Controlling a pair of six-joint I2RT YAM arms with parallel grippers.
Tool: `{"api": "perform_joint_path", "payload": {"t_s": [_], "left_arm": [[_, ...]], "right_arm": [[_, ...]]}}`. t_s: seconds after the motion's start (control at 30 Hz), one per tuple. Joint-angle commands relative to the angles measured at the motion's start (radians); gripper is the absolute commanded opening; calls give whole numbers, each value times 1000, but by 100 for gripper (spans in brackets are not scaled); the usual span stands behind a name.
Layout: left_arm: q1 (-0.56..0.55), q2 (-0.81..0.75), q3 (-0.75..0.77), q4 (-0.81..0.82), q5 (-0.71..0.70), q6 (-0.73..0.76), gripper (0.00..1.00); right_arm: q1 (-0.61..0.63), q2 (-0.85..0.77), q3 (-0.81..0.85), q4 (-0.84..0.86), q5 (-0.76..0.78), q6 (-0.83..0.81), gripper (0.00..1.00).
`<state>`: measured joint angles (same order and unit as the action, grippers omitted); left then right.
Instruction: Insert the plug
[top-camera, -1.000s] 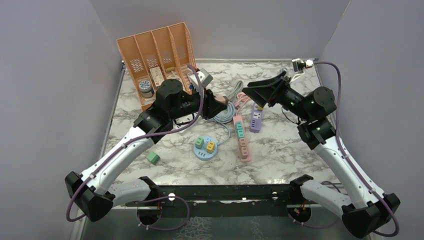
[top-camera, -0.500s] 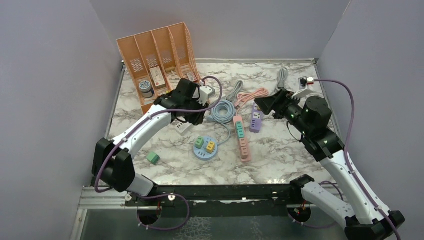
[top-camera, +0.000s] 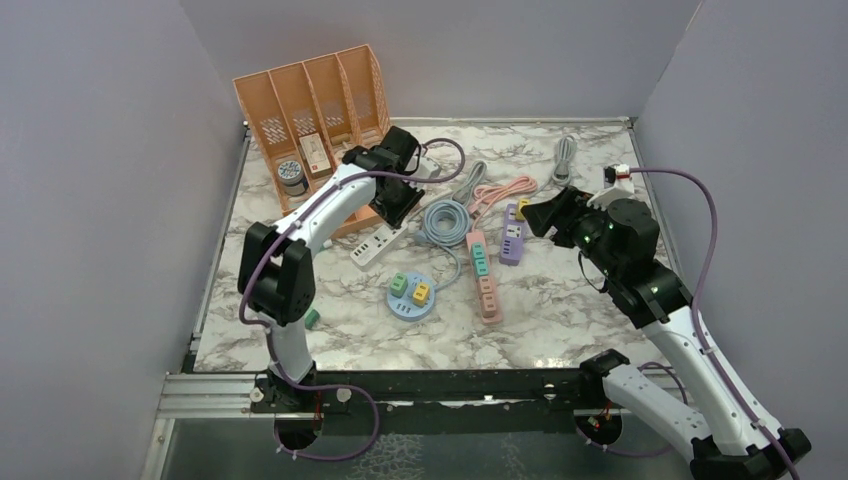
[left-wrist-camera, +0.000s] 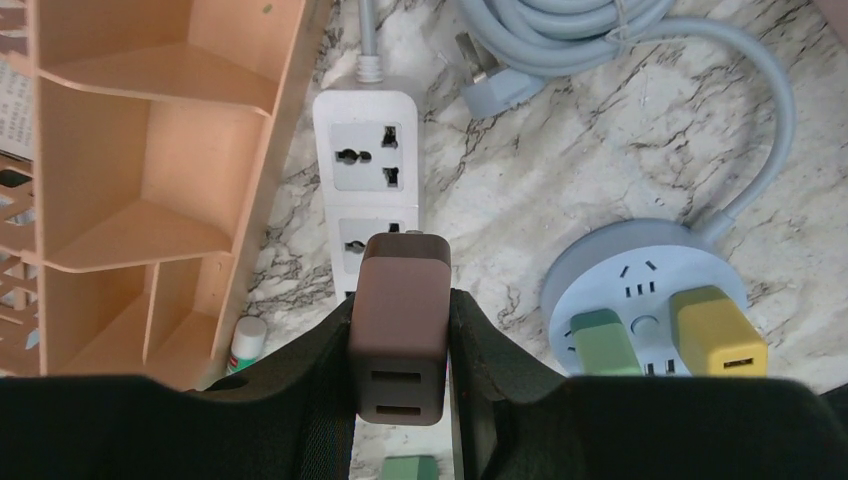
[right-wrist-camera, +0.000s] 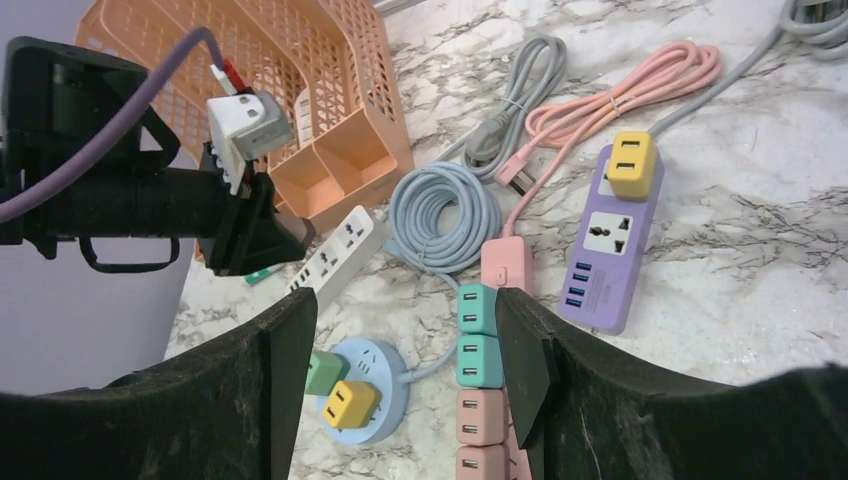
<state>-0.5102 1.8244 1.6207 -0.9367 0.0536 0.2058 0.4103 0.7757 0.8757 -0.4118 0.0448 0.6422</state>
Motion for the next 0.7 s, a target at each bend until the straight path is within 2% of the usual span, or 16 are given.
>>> {"api": "perform_joint_path", "payload": {"t_s": [0.0, 0.4, 0.67], "left_arm": [[2, 93, 83, -151, -60, 16, 0], [2, 286, 275, -214, -144, -35, 0], [2, 345, 336, -241, -125, -41, 0]], "right_arm": [[-4, -17, -10, -22, 63, -22, 65], [-4, -3, -16, -27, 90, -32, 65], [-5, 8, -14, -16, 107, -36, 65]]}}
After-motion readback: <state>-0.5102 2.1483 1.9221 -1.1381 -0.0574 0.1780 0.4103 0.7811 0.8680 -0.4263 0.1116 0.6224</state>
